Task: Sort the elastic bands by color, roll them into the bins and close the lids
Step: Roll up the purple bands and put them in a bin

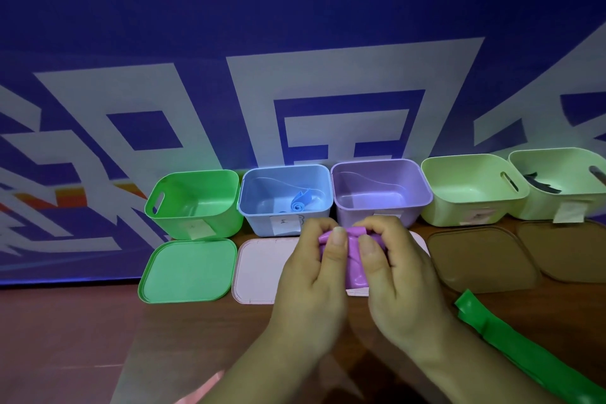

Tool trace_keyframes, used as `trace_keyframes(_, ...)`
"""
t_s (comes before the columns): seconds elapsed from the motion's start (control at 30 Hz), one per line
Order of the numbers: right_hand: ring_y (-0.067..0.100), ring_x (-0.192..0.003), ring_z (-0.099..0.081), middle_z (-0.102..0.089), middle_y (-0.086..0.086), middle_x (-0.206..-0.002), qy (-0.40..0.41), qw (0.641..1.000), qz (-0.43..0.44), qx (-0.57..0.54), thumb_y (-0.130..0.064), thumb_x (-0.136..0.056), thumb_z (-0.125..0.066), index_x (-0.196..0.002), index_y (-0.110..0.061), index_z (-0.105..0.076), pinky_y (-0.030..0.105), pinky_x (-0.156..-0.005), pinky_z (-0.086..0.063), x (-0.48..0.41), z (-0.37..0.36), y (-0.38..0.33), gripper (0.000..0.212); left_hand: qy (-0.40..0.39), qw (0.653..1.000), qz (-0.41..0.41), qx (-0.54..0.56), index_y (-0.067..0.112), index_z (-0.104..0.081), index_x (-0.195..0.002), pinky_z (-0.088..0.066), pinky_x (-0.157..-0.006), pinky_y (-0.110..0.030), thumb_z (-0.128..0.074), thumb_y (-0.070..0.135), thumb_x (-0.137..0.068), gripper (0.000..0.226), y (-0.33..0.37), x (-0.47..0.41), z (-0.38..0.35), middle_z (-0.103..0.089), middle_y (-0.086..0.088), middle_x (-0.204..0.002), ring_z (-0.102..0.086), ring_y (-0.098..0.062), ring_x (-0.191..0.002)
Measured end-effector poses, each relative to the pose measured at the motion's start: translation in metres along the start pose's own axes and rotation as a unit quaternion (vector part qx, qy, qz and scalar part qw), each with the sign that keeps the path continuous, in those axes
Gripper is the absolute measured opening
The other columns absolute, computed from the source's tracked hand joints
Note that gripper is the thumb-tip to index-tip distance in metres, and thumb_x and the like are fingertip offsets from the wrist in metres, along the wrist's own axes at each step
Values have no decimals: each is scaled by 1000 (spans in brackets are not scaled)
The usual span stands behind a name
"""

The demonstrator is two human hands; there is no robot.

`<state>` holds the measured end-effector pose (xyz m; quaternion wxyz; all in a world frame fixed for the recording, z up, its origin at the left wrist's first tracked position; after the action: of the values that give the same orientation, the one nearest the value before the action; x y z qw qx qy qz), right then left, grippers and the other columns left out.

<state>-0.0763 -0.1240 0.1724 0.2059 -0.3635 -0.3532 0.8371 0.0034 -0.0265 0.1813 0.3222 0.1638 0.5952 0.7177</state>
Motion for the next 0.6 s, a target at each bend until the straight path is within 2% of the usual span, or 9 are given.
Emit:
trace_keyframes(0.1,0,-85,-59,-63,-15,-90,1,999,-41,-27,-41,-97,-41,-100,-29,-58,9,-69,-42,-2,-1,2,21,-16,1000,-2,-12,39,-50,-105,-50,-77,-24,-36,53,-94,22,-2,-2,1,-61,18,-94,-60,-6,-87)
trace_keyframes(0.17,1,-83,-60,-63,-19,-92,6,994,-91,-62,-41,-96,-44,-94,-35,-56,11,-66,-45,-2,-3,5,14,-24,1000,-4,-9,46,-49,-113,-45,-85,-13,-42,48,-94,20,-4,-4,2,-59,24,-109,-58,-3,-104)
trace_keyframes(0.2,1,-81,-61,-63,-21,-93,9,989,-116,-89,-40,-95,-44,-92,-36,-57,15,-65,-49,-2,-3,7,13,-28,1000,-8,-1,46,-50,-116,-44,-88,-13,-46,44,-94,23,-6,-4,2,-59,23,-113,-58,-4,-109)
trace_keyframes(0.27,8,-77,-64,-65,-20,-89,9,978,-157,-135,-40,-94,-46,-92,-36,-60,31,-64,-57,-3,-3,11,15,-31,999,-14,28,39,-56,-116,-49,-91,-23,-56,37,-91,25,-11,-4,-2,-62,13,-116,-60,-11,-111)
trace_keyframes(0.3,9,-77,-65,-65,-18,-89,6,974,-171,-152,-40,-95,-48,-93,-36,-61,33,-64,-58,-4,-2,13,14,-29,998,-14,48,36,-60,-114,-52,-89,-28,-60,34,-89,25,-13,-4,-3,-63,9,-115,-61,-15,-110)
trace_keyframes(0.4,2,-82,-65,-68,-18,-91,-1,957,-206,-203,-26,-98,-55,-91,-36,-65,18,-70,-53,-7,-2,22,16,-22,996,-5,83,33,-65,-108,-57,-84,-34,-68,25,-85,24,-21,-10,-4,-66,5,-112,-64,-20,-107)
trace_keyframes(0.43,4,-85,-67,-69,-16,-93,-3,946,-226,-233,-24,-98,-56,-91,-35,-67,22,-74,-55,-8,-4,25,17,-22,996,-3,81,34,-66,-107,-57,-83,-33,-69,22,-85,25,-24,-13,-5,-67,5,-111,-64,-20,-106)
trace_keyframes(0.5,15,-90,-70,-72,-8,-95,-4,917,-274,-290,-24,-96,-59,-95,-36,-71,39,-80,-59,-10,-7,32,17,-24,997,4,67,36,-67,-106,-57,-81,-31,-70,22,-84,26,-28,-19,-6,-68,5,-110,-65,-18,-105)
trace_keyframes(0.6,20,-88,-71,-74,-1,-94,21,893,-309,-326,-18,-93,-63,-95,-35,-73,41,-78,-59,-16,-7,46,20,-19,1000,5,23,40,-67,-105,-57,-84,-35,-70,29,-83,25,-36,-30,-11,-68,9,-108,-65,-16,-105)
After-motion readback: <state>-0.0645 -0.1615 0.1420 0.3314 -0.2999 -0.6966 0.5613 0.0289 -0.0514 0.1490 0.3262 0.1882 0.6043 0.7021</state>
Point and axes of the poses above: each hand's wrist, its own x-axis away from the middle knuckle, its own z-axis out of the back of the hand, y = z × x, the point moved 1 cm from there along -x, towards the middle knuckle
